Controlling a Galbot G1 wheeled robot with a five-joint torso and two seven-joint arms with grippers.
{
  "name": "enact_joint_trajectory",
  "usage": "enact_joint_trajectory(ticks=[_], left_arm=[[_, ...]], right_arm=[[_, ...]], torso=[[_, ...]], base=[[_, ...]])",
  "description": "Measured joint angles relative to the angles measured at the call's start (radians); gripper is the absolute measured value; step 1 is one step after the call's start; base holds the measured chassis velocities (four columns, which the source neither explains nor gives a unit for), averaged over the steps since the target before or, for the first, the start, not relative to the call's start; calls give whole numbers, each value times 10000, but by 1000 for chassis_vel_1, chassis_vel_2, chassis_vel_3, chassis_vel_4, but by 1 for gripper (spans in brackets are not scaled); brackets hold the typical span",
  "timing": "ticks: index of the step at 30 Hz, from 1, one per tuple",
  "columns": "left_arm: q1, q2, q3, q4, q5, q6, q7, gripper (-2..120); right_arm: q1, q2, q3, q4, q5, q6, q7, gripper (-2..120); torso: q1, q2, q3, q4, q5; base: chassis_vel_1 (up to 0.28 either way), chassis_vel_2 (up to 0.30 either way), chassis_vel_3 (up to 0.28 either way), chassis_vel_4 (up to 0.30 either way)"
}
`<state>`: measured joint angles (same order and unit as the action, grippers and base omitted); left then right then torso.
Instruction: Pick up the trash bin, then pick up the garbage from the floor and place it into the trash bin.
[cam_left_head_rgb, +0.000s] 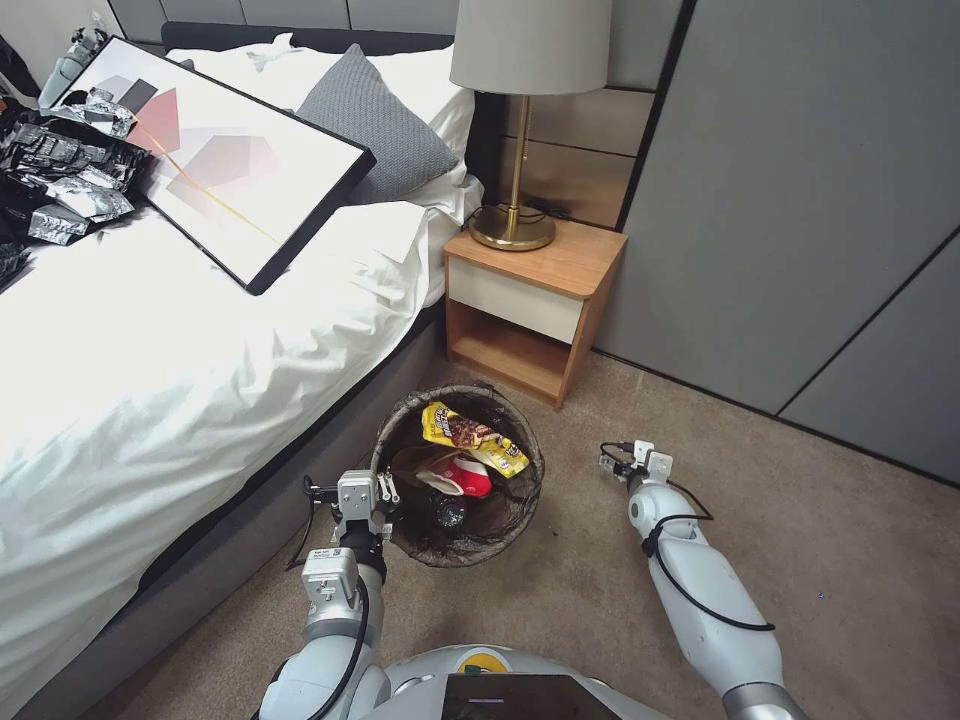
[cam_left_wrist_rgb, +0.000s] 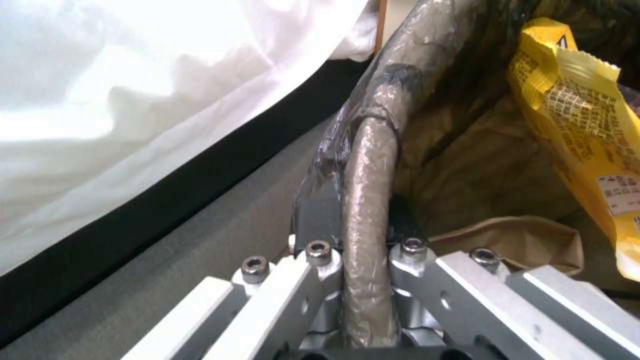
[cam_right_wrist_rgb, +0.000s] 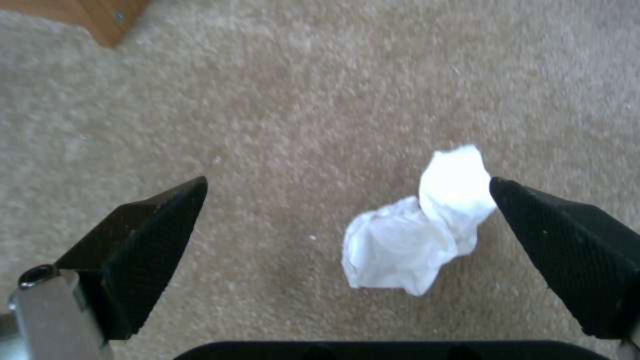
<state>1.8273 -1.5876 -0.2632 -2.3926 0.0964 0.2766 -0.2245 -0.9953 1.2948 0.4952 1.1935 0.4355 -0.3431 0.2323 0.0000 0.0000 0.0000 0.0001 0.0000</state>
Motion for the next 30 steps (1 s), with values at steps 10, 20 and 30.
enact_joint_trajectory(ticks=[10, 20, 30], left_arm=[[0, 0, 0, 0, 0, 0, 0, 0], [0, 0, -1, 0, 0, 0, 0, 0], [0, 0, -1, 0, 0, 0, 0, 0]], right_arm=[[262, 12, 50, -1196, -247, 473, -141, 100], [589, -17, 102, -2196, -354, 949, -423, 95], [961, 36, 103, -2826, -576, 1381, -738, 61]], torso=[[0, 0, 0, -1, 0], [0, 0, 0, -1, 0], [0, 0, 0, -1, 0]], base=[[0, 0, 0, 0], [0, 0, 0, 0], [0, 0, 0, 0]])
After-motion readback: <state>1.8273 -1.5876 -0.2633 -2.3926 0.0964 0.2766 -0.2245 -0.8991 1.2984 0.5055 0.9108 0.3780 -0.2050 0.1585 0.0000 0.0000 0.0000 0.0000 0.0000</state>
